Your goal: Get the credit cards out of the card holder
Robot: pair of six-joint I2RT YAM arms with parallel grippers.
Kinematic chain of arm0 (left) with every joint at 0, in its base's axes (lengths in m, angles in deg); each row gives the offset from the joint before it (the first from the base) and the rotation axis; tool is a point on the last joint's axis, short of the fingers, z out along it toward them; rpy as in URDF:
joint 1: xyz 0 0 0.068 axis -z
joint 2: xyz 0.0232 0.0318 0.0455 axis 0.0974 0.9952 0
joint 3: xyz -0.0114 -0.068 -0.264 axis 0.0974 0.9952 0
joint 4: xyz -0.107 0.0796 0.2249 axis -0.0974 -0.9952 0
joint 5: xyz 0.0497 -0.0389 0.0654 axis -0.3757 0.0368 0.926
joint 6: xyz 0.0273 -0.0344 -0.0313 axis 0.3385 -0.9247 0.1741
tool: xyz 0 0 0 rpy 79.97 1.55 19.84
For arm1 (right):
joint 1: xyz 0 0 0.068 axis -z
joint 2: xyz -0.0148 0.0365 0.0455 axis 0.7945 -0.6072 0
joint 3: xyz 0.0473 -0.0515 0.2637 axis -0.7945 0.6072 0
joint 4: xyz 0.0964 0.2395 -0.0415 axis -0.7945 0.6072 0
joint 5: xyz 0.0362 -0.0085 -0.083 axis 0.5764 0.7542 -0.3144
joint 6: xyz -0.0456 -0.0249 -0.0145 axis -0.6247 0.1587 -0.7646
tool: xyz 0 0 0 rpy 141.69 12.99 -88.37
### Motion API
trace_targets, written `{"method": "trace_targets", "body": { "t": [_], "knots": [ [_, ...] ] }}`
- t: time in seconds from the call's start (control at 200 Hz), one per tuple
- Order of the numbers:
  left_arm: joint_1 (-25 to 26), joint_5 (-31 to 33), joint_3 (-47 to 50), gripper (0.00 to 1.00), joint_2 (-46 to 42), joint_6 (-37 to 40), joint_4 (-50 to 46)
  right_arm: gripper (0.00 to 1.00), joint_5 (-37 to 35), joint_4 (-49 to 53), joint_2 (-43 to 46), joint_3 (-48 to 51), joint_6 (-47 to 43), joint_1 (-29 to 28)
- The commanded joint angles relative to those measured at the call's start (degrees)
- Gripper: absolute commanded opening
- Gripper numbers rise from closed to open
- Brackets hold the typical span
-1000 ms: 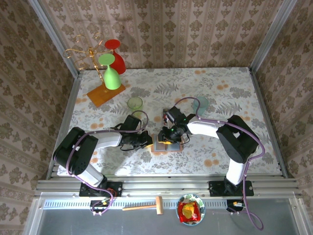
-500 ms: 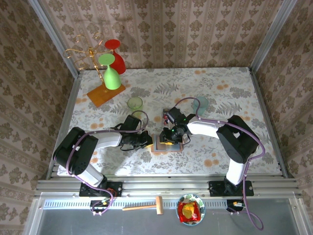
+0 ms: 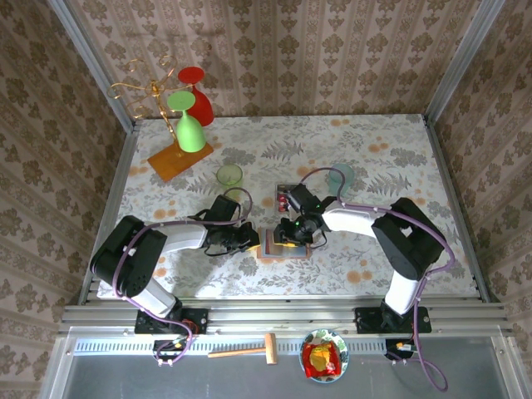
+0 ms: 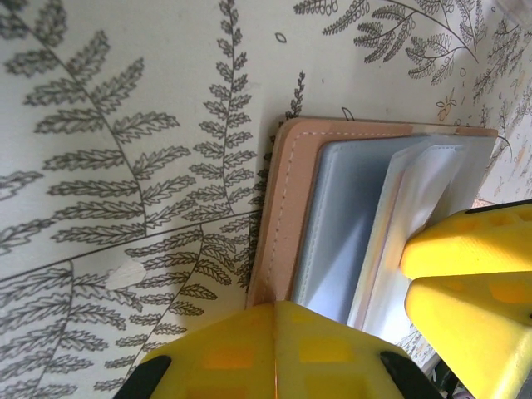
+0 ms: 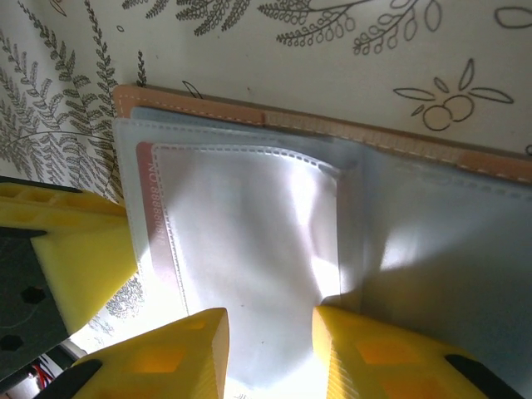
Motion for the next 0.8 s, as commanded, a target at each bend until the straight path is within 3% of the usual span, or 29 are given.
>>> {"method": "trace_targets", "body": {
  "t": [0.0,0.335,0.795],
  "knots": [
    [0.3,1.1,-1.8,0.09,-1.6,0.1,-3.6,0.35,1.2,-2.8,1.9,2.4,1.6,0.8],
    [1.4,1.6,-6.0,0.17,-5.7,-1.5,-5.4,0.34,3.5,-9.7,3.2,6.6,4.3,2.1],
    [4.4,-0.4,-8.4,0.26,-0.8,-4.4,-1.8,0.34,7.4,-18.2,2.8,11.5,8.5,4.4]
  ]
}}
